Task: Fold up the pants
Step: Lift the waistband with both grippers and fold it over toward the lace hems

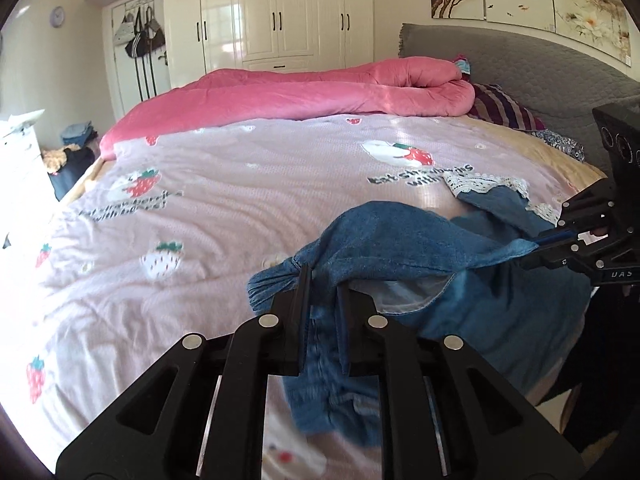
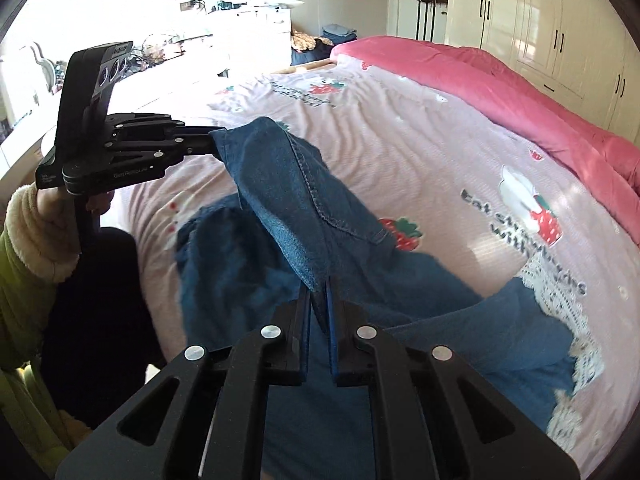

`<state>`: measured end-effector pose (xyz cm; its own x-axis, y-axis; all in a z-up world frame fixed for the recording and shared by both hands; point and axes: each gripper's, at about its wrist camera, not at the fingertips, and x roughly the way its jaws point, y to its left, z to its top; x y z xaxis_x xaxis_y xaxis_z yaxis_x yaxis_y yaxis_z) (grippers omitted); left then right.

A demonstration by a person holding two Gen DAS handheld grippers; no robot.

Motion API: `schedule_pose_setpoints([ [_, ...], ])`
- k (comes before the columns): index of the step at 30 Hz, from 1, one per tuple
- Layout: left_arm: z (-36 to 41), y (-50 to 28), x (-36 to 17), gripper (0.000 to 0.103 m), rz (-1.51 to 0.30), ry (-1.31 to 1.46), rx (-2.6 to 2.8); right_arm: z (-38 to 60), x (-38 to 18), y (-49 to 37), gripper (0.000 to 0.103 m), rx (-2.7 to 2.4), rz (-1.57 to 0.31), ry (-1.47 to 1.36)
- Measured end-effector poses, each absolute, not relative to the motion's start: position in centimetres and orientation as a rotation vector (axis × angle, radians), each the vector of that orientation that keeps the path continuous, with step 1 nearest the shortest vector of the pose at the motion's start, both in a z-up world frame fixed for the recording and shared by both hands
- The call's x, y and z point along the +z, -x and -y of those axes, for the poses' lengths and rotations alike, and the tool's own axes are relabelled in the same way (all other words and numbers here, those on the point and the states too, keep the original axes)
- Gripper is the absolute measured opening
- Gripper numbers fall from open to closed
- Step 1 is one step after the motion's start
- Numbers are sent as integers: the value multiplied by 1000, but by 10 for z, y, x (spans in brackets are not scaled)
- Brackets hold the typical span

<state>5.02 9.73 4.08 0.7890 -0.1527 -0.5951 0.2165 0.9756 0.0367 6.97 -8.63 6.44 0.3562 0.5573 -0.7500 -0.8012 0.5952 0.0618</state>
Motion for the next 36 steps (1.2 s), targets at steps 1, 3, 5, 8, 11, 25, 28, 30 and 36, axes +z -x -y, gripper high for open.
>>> schedule_pose_setpoints([
  [1,-98,-45,39,6,-638,-104,-199,85,62,-63,6,902,-818,349],
  [3,-100,-34,34,6,-659,-101,-197,84,55,-49,6,922,-832,347],
  [5,-98,-25,26,6,-691,-115,-192,83,49,-40,7,937,-846,331],
  [8,-97,-13,16,6,-728,-119,-190,81,41,-25,6,956,-862,337],
  [11,-95,-2,14,6,-746,-141,-189,77,30,-17,6,958,-893,345],
  [25,-84,4,-16,8,-891,-190,-174,73,-9,-12,10,936,-995,374],
  [28,-88,4,-14,14,-893,-161,-175,73,-11,-15,10,934,-1009,348],
  [30,-91,7,-12,35,-894,-154,-157,73,-13,-16,10,933,-1013,344],
  [36,-109,21,4,38,-863,-130,-78,77,-15,-23,16,949,-1043,287],
])
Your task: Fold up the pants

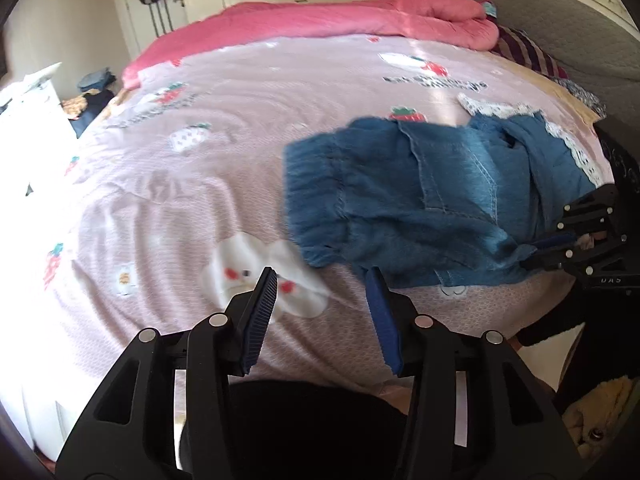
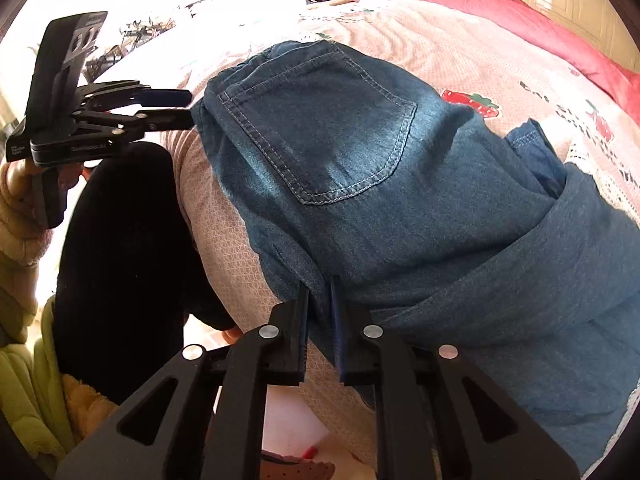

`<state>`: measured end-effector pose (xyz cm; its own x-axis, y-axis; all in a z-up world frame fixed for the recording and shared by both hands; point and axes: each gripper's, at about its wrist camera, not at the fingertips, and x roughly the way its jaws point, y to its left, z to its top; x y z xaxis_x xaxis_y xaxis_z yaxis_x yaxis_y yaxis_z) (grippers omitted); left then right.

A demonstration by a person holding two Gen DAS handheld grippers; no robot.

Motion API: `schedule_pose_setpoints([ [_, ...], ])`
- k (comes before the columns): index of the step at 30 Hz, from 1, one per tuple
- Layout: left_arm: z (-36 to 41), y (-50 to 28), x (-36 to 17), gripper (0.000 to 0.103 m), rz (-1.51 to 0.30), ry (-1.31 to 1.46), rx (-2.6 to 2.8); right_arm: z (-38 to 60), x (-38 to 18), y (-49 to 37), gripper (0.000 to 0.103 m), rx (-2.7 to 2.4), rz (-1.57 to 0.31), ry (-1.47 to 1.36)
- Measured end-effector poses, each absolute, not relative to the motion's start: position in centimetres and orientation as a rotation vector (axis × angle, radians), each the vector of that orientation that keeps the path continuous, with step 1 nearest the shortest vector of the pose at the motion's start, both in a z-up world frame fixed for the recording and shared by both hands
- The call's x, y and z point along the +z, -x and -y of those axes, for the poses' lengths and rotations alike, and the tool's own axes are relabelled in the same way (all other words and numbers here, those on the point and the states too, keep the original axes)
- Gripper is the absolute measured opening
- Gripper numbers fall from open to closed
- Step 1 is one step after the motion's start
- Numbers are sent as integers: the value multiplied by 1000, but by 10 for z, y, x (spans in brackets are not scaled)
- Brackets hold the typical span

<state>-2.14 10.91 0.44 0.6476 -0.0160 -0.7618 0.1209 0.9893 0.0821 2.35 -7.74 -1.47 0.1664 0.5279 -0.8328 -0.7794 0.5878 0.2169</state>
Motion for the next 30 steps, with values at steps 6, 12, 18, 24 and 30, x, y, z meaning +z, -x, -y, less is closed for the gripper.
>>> schedule_pose_setpoints([
  [6,-96,19,42,38,-760,-63,-145,78,-13,-20,29,975,-1052,274],
  [12,-41,-22,14,25,-814,-31,-276,78,-11,-14,51,1006,-1067,255],
  [18,-34,-44,-42,24,-965,-44,-243,103,11,-15,51,964,-987,168],
  [24,-40,-41,-43,24,-963,-7,-253,117,8,-31,49,827,-979,120],
  [30,-41,-43,-43,24,-952,-3,-252,113,-13,-37,43,769,-1053,165],
])
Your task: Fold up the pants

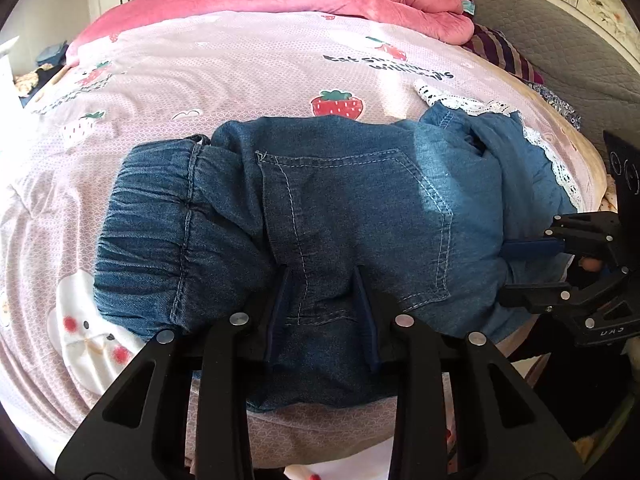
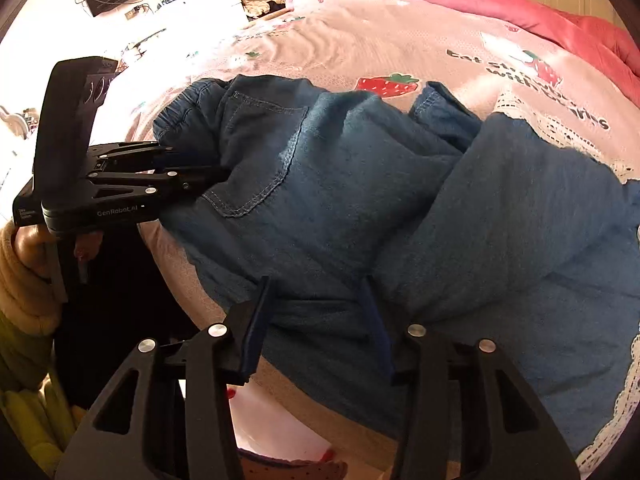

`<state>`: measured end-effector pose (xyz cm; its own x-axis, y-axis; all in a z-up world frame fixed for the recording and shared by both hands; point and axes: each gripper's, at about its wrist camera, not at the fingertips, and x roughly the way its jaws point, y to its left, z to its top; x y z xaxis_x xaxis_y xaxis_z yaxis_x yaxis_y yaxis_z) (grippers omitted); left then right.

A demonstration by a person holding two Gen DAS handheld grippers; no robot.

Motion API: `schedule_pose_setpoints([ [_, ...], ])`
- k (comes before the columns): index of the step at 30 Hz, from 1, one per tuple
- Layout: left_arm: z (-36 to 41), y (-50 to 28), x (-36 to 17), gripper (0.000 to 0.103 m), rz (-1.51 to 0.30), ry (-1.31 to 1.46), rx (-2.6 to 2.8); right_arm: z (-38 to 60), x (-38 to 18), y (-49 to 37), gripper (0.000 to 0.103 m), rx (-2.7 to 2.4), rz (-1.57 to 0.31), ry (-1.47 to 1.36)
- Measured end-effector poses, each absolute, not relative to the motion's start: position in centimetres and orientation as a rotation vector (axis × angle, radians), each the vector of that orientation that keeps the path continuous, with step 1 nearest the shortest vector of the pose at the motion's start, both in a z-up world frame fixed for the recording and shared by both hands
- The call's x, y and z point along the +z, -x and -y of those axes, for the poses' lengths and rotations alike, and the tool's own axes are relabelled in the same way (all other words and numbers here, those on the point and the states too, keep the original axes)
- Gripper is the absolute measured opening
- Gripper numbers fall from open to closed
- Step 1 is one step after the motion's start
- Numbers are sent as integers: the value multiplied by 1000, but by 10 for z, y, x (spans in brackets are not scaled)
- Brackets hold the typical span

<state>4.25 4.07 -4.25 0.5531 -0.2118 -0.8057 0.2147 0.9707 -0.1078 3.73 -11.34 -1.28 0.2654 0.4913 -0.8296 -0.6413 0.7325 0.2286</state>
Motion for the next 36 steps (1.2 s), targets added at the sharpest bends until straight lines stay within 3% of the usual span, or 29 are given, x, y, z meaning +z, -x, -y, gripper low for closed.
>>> schedule_pose_setpoints([
  [4,-42,-39,-37,24,-921,-3,-252,120,-3,-38,48,801,-1057,92],
  [6,-43,-32,-27,24,-868,6,-264,134,14,-41,61,821,-1015,-7],
  [8,-44,-26,-16,25,-830,21,-263,151,30,-41,65,816,-964,-43],
  [12,-40,-12,10,51,-739,38,-266,176,45,-43,72,772,-891,-77],
  [18,-7,-8,30,62,-700,14,-386,217,53,-62,83,624,-845,-126],
  [29,82,-54,-8,62,-916,49,-652,239,64,-131,91,488,-854,-32],
  [36,81,-69,-42,31,-970,109,-682,204,44,-182,91,511,-930,101],
])
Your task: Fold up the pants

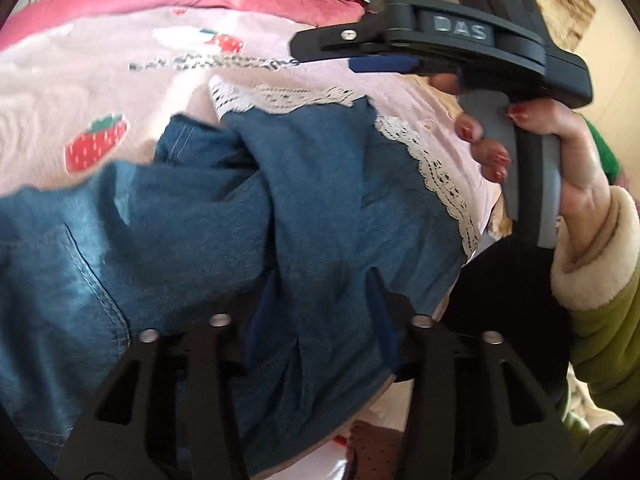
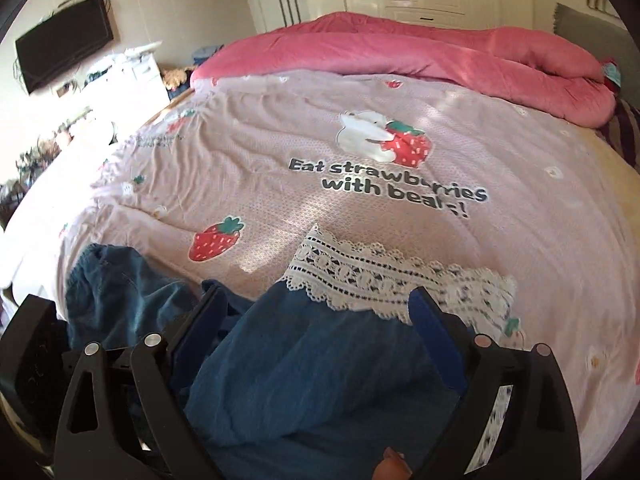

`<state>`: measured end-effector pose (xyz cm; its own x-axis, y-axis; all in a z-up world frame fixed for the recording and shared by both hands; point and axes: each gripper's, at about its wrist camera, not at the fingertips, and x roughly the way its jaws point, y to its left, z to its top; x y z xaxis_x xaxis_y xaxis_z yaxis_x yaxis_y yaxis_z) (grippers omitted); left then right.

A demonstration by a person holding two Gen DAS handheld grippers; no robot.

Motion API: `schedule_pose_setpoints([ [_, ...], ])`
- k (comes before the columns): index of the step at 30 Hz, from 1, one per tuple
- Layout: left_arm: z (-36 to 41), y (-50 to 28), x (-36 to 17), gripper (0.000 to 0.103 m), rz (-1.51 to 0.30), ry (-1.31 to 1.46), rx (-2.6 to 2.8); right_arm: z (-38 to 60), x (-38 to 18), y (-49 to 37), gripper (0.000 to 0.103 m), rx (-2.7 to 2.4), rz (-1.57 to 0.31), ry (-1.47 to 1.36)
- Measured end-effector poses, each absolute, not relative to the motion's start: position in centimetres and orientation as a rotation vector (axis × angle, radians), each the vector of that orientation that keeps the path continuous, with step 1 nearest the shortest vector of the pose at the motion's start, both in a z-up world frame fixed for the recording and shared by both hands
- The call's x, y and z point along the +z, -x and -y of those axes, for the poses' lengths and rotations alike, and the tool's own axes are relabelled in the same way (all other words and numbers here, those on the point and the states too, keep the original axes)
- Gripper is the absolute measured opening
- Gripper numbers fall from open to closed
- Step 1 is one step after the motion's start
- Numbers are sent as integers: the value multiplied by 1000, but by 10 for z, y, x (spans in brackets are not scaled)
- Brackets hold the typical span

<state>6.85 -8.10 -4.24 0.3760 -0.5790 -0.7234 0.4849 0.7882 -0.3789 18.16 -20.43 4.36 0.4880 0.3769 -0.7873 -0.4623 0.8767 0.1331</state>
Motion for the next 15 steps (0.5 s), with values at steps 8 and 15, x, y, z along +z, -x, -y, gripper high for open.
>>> schedule_pose_setpoints([
  [8,80,-68,-44,12,-946,142,-708,161,21,-215,91,518,-989,285],
  [15,83,-68,-42,1,-927,132,-701,133,-1,-245,91,486,-1087,429],
])
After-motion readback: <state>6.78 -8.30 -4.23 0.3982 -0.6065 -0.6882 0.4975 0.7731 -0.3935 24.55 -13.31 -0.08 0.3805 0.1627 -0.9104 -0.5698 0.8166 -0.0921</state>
